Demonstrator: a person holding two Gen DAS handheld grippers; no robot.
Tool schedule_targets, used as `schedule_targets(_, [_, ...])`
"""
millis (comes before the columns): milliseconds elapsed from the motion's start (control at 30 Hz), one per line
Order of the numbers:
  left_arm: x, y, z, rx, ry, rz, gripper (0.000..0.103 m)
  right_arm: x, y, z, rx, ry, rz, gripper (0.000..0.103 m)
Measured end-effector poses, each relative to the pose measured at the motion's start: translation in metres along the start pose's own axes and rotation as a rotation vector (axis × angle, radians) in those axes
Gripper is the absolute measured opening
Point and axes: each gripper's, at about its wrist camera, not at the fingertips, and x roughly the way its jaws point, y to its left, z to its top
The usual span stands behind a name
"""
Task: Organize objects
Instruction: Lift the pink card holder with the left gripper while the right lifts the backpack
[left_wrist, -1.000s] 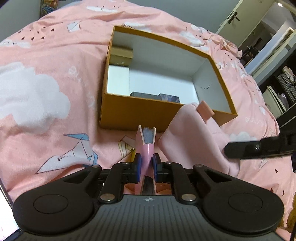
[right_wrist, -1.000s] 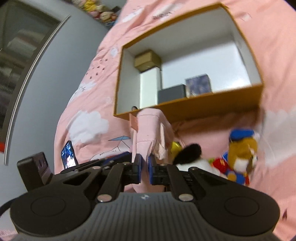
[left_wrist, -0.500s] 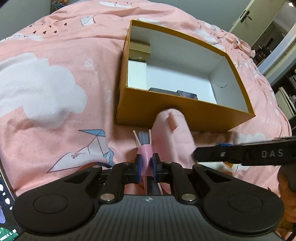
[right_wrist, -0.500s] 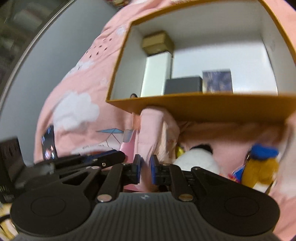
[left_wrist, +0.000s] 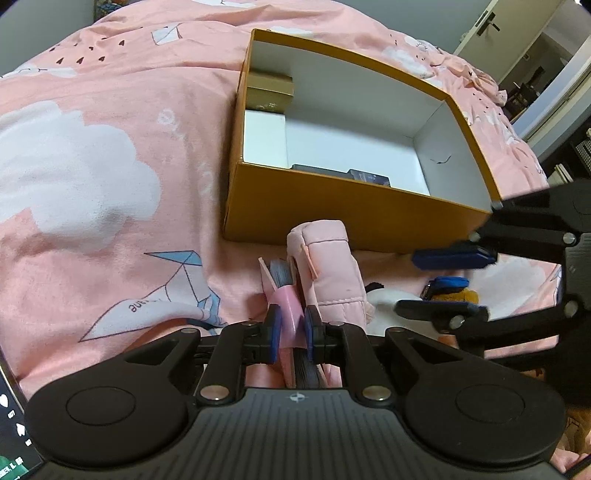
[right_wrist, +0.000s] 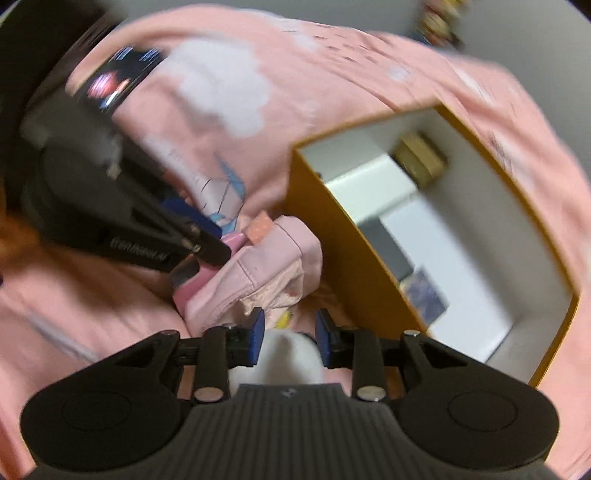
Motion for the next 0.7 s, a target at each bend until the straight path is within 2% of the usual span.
schedule_targets(233, [0.001, 0.001, 0.001, -0.001, 0.002, -0.006, 0.014, 0.012, 0.04, 0.001, -0.419, 0.008, -0.09, 0.048])
schedule_targets(300, [0.001, 0.002, 0.0, -0.002, 0.003, -0.009, 0.014, 0.014, 0.053, -0.006, -0.573, 0.005, -0.127, 0.055])
schedule_targets(433, [0.001, 0.002, 0.001, 0.0, 0.002, -0.011, 0.014, 0.019, 0.068, -0.019, -0.868, 0.012, -0.195, 0.055])
schedule_targets(533, [0.001, 0.001, 0.0, 0.002, 0.003, -0.014, 0.014, 0.023, 0.07, -0.023, -1.004, 0.014, -0.173, 0.055])
schedule_targets(700, [0.002, 0.003, 0.0, -0.009, 0.006, -0.021, 0.014, 0.032, 0.07, -0.025, -1.15, -0.011, -0.158, 0.055])
